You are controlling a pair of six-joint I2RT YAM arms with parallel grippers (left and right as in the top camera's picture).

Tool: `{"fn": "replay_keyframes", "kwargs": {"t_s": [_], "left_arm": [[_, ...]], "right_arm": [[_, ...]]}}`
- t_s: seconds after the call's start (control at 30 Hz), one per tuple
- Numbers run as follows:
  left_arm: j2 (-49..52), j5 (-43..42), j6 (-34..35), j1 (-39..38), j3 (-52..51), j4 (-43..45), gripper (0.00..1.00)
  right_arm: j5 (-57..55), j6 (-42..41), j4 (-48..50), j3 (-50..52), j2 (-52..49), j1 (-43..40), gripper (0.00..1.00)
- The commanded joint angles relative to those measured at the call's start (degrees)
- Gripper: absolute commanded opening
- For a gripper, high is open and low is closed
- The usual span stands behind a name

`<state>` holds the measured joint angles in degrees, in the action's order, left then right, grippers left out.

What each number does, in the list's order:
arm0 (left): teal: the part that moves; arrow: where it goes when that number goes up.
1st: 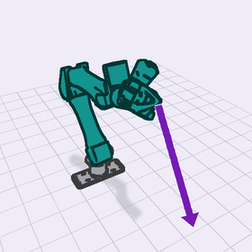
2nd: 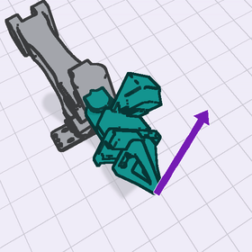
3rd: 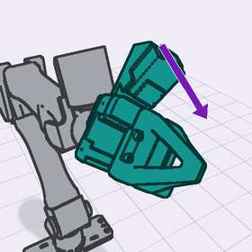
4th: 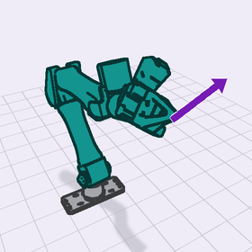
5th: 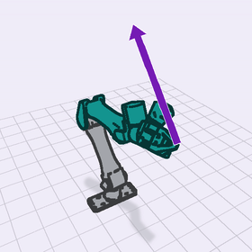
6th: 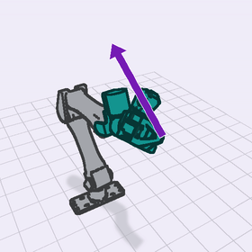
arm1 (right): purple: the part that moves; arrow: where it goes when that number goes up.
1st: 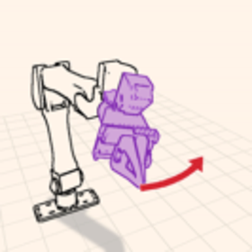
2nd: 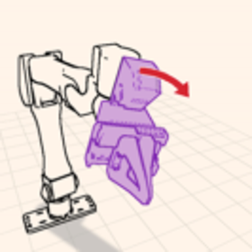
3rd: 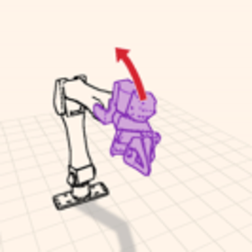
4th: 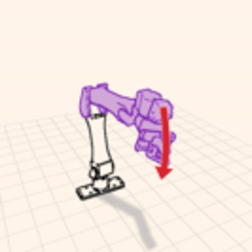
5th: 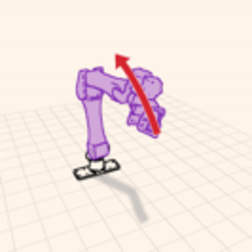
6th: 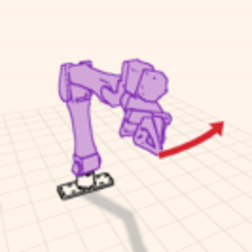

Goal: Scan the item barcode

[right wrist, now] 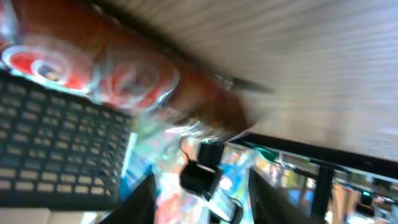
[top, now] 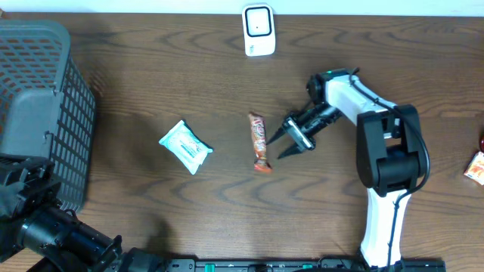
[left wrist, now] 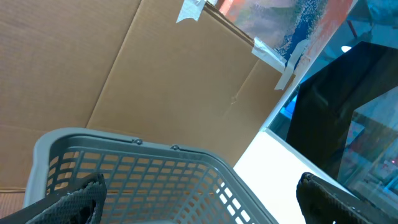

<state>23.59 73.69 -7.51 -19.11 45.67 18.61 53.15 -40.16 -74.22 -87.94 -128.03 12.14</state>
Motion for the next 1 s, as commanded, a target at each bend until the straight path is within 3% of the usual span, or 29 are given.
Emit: {"fn": "replay_keyframes", "kwargs": {"t_s": [0.0,0.2,0.27,0.33,0.37,0.4,0.73,0.93,0.97], "left_arm": [[-0.4,0.5,-0.3,0.3,0.4,0.3,0.98],[-0.4,0.5,-0.3,0.3,0.4,0.3,0.98],[-0.4,0.5,-0.3,0.3,0.4,0.3,0.98],[-0.4,0.5,-0.3,0.3,0.4,0.3,0.98],[-0.4,0.5,-0.3,0.3,0.4,0.3,0.98],[-0.4,0.5,-0.3,0.3,0.4,0.3,0.98],[-0.4,0.5,-0.3,0.3,0.4,0.3,0.98],[-0.4,0.5,-0.3,0.3,0.4,0.3,0.98],[-0.4,0.5,-0.3,0.3,0.4,0.3,0.98]], "right_arm": [[-3.6,-3.5,-0.1,0.4,0.4,-1.9,0.57],[-6.9,-2.0,1.5,0.3,0.4,-3.8,0.57],[-8.8,0.4,3.2,0.2,0.4,-3.6,0.62],[-8.5,3.9,6.5,0.2,0.4,-3.1,0.73],[-7.8,7.0,9.7,0.2,0.4,-2.7,0.92],[-7.6,10.2,13.6,0.2,0.4,-2.3,0.99],[-5.1,9.5,27.3,0.3,-0.1,4.9,0.99],[-9.7,8.3,28.1,0.3,-4.0,8.7,0.99],[-10.2,8.3,28.2,0.3,-5.2,8.9,0.85]]}}
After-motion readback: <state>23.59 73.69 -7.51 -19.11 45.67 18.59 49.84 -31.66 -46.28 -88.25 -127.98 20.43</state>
